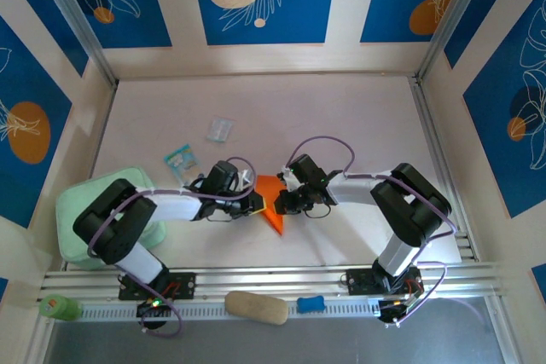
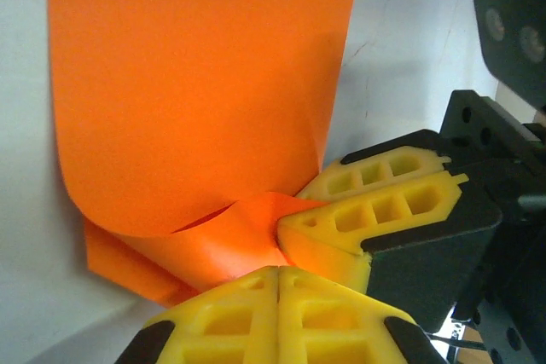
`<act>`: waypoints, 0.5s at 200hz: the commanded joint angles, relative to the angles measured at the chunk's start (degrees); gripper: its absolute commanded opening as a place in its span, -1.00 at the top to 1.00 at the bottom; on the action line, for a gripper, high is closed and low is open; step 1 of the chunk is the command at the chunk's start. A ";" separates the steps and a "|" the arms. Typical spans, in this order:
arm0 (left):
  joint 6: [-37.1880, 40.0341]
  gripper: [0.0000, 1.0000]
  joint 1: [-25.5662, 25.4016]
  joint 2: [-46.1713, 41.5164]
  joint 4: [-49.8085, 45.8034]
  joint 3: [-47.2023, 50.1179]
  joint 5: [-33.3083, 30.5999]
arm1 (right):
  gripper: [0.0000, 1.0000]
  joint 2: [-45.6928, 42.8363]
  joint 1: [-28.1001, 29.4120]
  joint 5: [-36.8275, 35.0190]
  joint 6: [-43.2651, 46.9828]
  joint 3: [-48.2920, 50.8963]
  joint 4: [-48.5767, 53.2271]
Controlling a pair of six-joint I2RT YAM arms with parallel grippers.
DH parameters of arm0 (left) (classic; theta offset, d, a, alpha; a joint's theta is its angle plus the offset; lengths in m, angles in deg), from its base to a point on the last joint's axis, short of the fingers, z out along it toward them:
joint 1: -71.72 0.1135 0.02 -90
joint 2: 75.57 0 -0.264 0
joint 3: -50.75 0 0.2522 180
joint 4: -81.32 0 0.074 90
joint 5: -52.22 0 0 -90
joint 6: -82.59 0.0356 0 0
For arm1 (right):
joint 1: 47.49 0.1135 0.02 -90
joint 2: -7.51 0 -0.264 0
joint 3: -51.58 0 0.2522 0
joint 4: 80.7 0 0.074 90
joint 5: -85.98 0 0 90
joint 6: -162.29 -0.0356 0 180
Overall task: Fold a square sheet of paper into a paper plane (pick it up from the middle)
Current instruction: Third fold the triangle at the center of the table.
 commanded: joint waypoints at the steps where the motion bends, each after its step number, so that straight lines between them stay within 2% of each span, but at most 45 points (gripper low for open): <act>1: -1.76 0.89 -1.05 1.26 6.00 0.08 1.60 | 0.98 1.90 -0.59 -3.28 -0.14 0.09 3.68; 73: -1.26 0.89 -1.19 5.81 6.49 0.15 0.65 | 0.98 1.98 -0.59 -2.88 -0.14 0.11 3.77; 100: 1.50 0.90 -1.23 6.90 1.47 -0.36 -1.67 | 0.98 2.03 -0.68 -2.83 -0.04 0.01 3.83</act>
